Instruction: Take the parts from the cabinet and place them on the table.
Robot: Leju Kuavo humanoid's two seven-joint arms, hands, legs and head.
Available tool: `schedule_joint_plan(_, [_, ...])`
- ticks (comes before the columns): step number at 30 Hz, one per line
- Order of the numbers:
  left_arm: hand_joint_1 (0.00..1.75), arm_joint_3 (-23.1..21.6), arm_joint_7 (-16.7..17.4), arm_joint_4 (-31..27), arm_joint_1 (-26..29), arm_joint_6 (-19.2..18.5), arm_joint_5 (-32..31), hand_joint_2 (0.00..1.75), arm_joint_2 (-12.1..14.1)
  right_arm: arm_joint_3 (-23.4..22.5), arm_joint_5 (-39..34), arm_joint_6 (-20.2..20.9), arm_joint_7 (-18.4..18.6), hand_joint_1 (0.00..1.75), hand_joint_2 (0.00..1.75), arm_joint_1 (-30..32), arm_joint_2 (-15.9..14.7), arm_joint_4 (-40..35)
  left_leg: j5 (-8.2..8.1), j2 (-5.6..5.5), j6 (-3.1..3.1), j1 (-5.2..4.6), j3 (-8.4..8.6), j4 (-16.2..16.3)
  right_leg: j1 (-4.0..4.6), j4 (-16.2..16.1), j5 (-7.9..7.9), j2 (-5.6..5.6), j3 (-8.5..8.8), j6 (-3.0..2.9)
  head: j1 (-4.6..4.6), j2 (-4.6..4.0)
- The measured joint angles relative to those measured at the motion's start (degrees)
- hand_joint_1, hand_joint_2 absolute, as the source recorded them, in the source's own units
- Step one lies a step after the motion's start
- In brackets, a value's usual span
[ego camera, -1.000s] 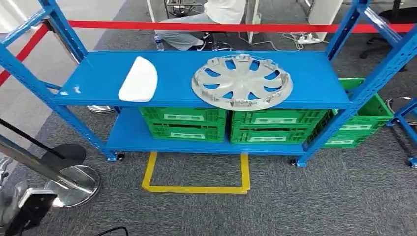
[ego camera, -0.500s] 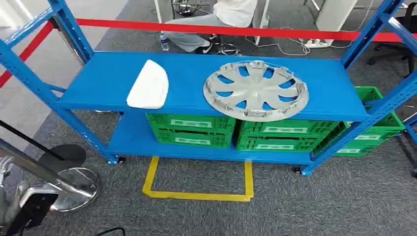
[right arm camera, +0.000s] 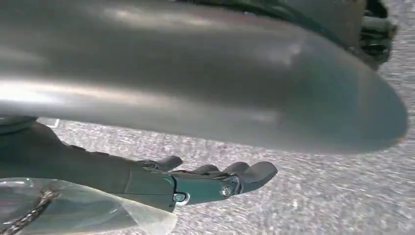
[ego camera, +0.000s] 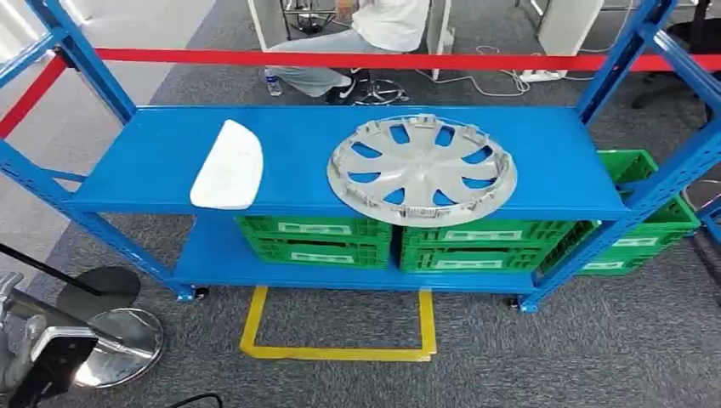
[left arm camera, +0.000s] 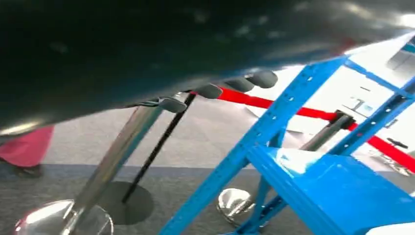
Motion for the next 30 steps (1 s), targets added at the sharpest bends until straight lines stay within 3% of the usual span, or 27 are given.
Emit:
schedule_joint_plan(1, [0.00,0.00,0.02,0.02,0.10,-0.02,0.02,0.00,0.00,0.00,0.00,0.00,-0.02,0.00,0.00,-0.12,0.02,-0.02,-2.87,0.08,0.20,-0.45,-0.69,0.19,0.14,0.02,-0.17,0.05,0.97,0.32,0.26,-0.02])
schedule_joint_plan(2, [0.00,-0.02,0.00,-0.02,0.01,-0.02,0.07,0.00,0.02,0.02,-0.02,0.00,0.00,0.00,0.00,-0.13,0.02,-0.02,-3.87,0.01,0.66,-0.69,-0.49,-1.33,0.05,-0.09,-0.25,-0.10,0.40,0.76,-0.13,0.00])
schedule_joint_plan(3, [0.00,-0.02,0.00,-0.02,0.20,0.00,0.07,0.00,0.00,0.02,-0.02,0.00,0.04,0.00,0.00,-0.03,0.02,-0.04,-1.85,-0.06,1.22,-0.71,-0.31,-1.88,0.07,-0.45,-0.40,-0.14,0.49,1.21,0.09,0.00])
schedule_joint_plan(4, [0.00,0.09,0.02,-0.02,0.34,0.02,0.07,0.00,0.00,0.05,-0.04,0.02,0.04,0.00,0.00,0.04,0.02,-0.11,-1.61,-0.10,1.57,-0.68,0.21,-2.25,0.19,0.41,0.46,-0.15,1.50,1.70,-0.04,0.00])
schedule_joint_plan(6, [0.00,0.07,-0.02,-0.04,0.23,0.04,0.11,0.00,-0.04,0.07,-0.04,0.02,0.04,0.00,0.00,-0.03,0.00,-0.26,-1.39,-0.07,2.03,-0.17,2.40,-3.63,0.21,1.14,-0.70,-0.13,1.73,2.20,0.18,0.00])
schedule_joint_plan(7, [0.00,0.04,-0.02,-0.05,0.17,0.02,0.13,0.00,-0.04,0.09,-0.04,0.00,-0.02,0.00,0.00,-0.22,0.00,-0.33,-1.54,-0.06,2.28,-0.09,2.98,-3.91,0.18,3.28,-2.10,-0.13,0.67,2.43,0.66,-0.04])
schedule_joint_plan(10, [0.00,0.02,-0.02,-0.04,0.11,0.00,0.13,0.00,-0.09,0.11,-0.04,0.00,0.00,0.00,0.00,-0.30,0.00,-0.35,-2.34,-0.08,2.68,-0.10,3.36,-3.94,0.03,15.28,-7.09,-0.11,-7.47,2.95,0.72,0.00])
schedule_joint_plan(11, [0.00,0.04,-0.02,-0.04,0.13,0.00,0.13,0.00,-0.09,0.09,-0.04,0.02,0.00,0.00,0.00,-0.21,0.00,-0.35,-2.63,-0.15,2.64,-0.11,3.67,-3.94,0.02,16.51,-6.78,-0.12,-9.08,3.02,0.68,0.00])
schedule_joint_plan(12, [0.00,0.04,-0.02,-0.04,0.15,0.00,0.13,0.00,-0.09,0.04,-0.02,0.00,0.00,0.00,0.00,-0.11,0.00,-0.35,-3.02,-0.24,2.57,-0.11,4.19,-3.94,0.03,15.14,-4.77,-0.13,-9.38,3.08,0.74,0.00])
schedule_joint_plan(13, [0.00,0.04,-0.02,-0.04,0.15,0.00,0.13,0.00,-0.09,0.02,-0.02,0.00,0.00,0.00,0.00,-0.08,0.00,-0.35,-3.47,-0.29,2.45,-0.11,4.84,-3.94,0.04,11.80,-1.71,-0.13,-8.55,3.06,0.74,0.00])
schedule_joint_plan(15, [0.00,0.02,-0.02,-0.04,0.14,0.00,0.13,0.00,-0.11,0.04,-0.04,0.00,0.00,0.00,0.00,-0.04,0.00,-0.35,-4.55,-0.27,2.07,-0.15,6.35,-3.96,0.16,2.09,5.38,-0.15,-5.50,2.52,0.77,-0.02])
schedule_joint_plan(16, [0.00,0.02,-0.02,-0.04,0.09,0.00,0.13,0.00,-0.11,0.04,-0.04,0.00,0.02,0.00,0.00,-0.06,-0.02,-0.33,-4.89,-0.18,1.76,-0.24,6.84,-3.90,0.37,1.85,3.40,-0.21,-5.51,2.11,0.54,-0.02])
schedule_joint_plan(17, [0.00,0.02,-0.02,-0.04,0.07,0.02,0.15,0.00,-0.11,0.11,-0.04,0.00,0.00,0.00,0.00,-0.16,-0.02,-0.35,-5.20,-0.23,1.31,-0.24,6.47,-3.92,0.54,0.97,1.49,-0.28,-5.11,1.66,0.90,0.00])
schedule_joint_plan(18, [0.00,0.02,0.00,-0.04,0.14,-0.02,0.11,0.00,-0.11,0.09,-0.04,0.00,0.07,0.00,0.00,-0.05,-0.02,-0.42,-5.49,-0.20,0.84,-0.25,6.64,-4.17,0.60,0.64,3.32,-0.25,-4.72,1.06,0.79,0.00])
schedule_joint_plan(19, [0.00,-0.04,-0.02,-0.04,0.13,-0.02,0.11,0.00,-0.11,0.00,-0.02,-0.02,0.07,0.00,0.00,0.23,-0.02,-0.44,-4.97,-0.18,0.55,-0.32,7.15,-3.39,0.61,0.37,4.02,-0.25,-5.07,0.58,0.68,0.00])
schedule_joint_plan(21, [0.00,0.04,-0.02,-0.07,0.20,0.02,0.13,0.00,-0.07,0.02,-0.04,-0.02,0.07,0.00,0.00,0.25,0.00,-0.44,-5.40,-0.15,0.16,-0.24,7.52,-2.19,0.05,-0.82,3.95,-0.26,-2.60,-0.03,0.85,0.00])
schedule_joint_plan(22, [0.00,0.02,-0.02,-0.07,0.07,0.02,0.15,0.00,-0.07,0.02,-0.04,-0.02,0.02,0.00,0.00,0.07,0.00,-0.46,-6.55,-0.15,-0.13,-0.23,6.78,-0.39,-0.01,-1.18,3.90,-0.24,-2.01,-0.37,0.29,-0.02])
schedule_joint_plan(25, [0.00,0.00,-0.02,-0.07,0.12,0.02,0.15,0.00,-0.02,0.04,-0.02,0.00,-0.02,0.00,0.00,-0.03,0.00,-0.46,-11.93,-0.15,-1.21,0.36,-0.41,10.78,-0.07,-1.28,3.29,-0.18,-1.44,-0.72,0.11,-0.02])
schedule_joint_plan(26, [0.00,0.02,-0.02,-0.04,0.16,0.02,0.15,0.00,-0.02,0.02,-0.02,0.00,0.00,0.00,0.00,0.10,0.00,-0.46,-12.16,-0.14,-1.51,0.58,-2.28,12.76,-0.08,-1.28,2.97,-0.15,-1.16,-0.66,0.13,0.00])
schedule_joint_plan(27, [0.00,0.07,-0.02,-0.04,0.16,0.02,0.15,0.00,0.00,0.02,-0.02,0.00,0.00,0.00,0.00,0.16,0.00,-0.46,-10.57,-0.13,-1.78,0.76,-2.84,12.12,-0.16,-1.28,2.62,-0.10,-0.73,-0.51,0.15,0.00])
schedule_joint_plan(28, [0.00,0.07,-0.04,-0.04,0.17,0.02,0.13,0.00,-0.02,0.02,-0.04,0.02,0.02,0.00,0.00,0.18,0.00,-0.46,-7.61,-0.12,-1.96,0.91,-2.23,9.22,-0.28,-1.28,2.20,-0.03,-0.10,-0.29,0.11,0.00])
schedule_joint_plan(30, [0.00,0.07,-0.13,-0.05,0.18,0.02,0.13,0.00,-0.02,0.07,-0.04,0.02,0.02,0.00,0.00,0.13,0.00,-0.46,-0.46,-0.03,-2.10,1.16,0.54,0.05,-0.51,-1.29,1.24,-0.01,1.22,0.26,0.09,-0.02])
